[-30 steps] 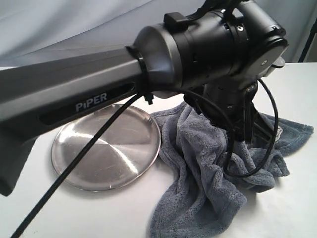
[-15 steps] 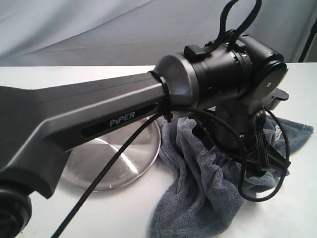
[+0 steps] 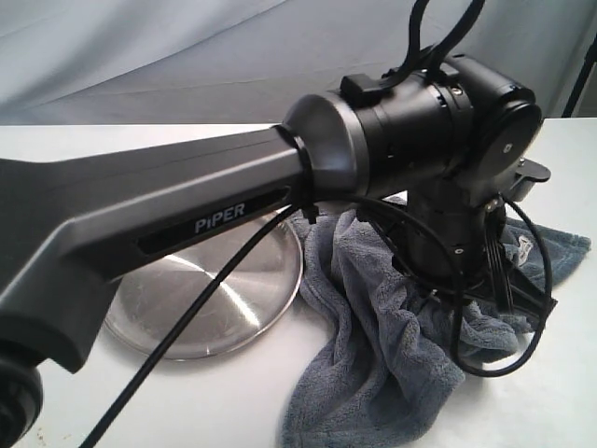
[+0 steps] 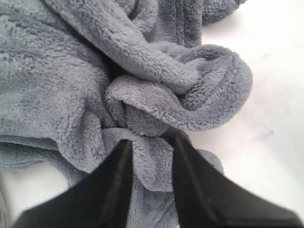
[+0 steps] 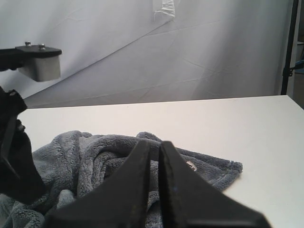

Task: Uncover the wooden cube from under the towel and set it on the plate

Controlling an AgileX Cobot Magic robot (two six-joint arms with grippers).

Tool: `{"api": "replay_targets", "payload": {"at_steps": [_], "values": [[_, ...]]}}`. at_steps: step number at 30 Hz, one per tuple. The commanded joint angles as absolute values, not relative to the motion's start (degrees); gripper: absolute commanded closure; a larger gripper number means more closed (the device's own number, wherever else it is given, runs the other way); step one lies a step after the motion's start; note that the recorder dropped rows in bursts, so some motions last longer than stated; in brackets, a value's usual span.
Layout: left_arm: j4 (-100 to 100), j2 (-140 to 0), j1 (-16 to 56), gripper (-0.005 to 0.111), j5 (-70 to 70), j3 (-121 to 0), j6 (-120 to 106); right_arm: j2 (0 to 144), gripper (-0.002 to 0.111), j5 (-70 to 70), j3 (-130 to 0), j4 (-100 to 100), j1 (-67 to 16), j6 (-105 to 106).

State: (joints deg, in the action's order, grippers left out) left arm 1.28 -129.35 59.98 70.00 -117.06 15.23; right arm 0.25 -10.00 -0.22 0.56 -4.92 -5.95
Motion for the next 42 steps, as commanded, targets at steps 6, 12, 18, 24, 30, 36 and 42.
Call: {"api": "replay_targets", "payload": {"at_steps": [6,12,18,24,30,36,42], "values": [[5.9,-121.4,59.9,0.106,70.0,-117.5,16.7,0.0,0.101,-9.3,0.0,0.3,-4.6,-6.1],[7.3,-118.3,59.9,0.107,70.0,-100.9,18.2,0.0,0.101,-9.3,0.0,0.3,-4.6,-6.1],[13.5,-119.2,59.9,0.098,70.0,-98.0,22.7,0.0,0.101,-9.3,0.0,0.3,-4.6,-6.1],[13.6,-121.8,59.9,0.065,70.0,-98.0,22.7,0.0,0.101,-9.3,0.0,0.3,-4.6,-6.1],[9.5,-125.7,59.9,0.045,70.0,-98.0,22.9,0.0,0.101,-9.3,0.0,0.3,-4.6,-6.1],[9.4,-129.4,59.9,0.045,70.0,-98.0,22.9,0.0,0.101,-9.3,0.0,0.3,-4.6,-6.1],[9.4,-131.9,59.9,0.045,70.0,-98.0,22.8,0.0,0.101,-9.3,0.0,0.3,-4.6,-6.1]]}}
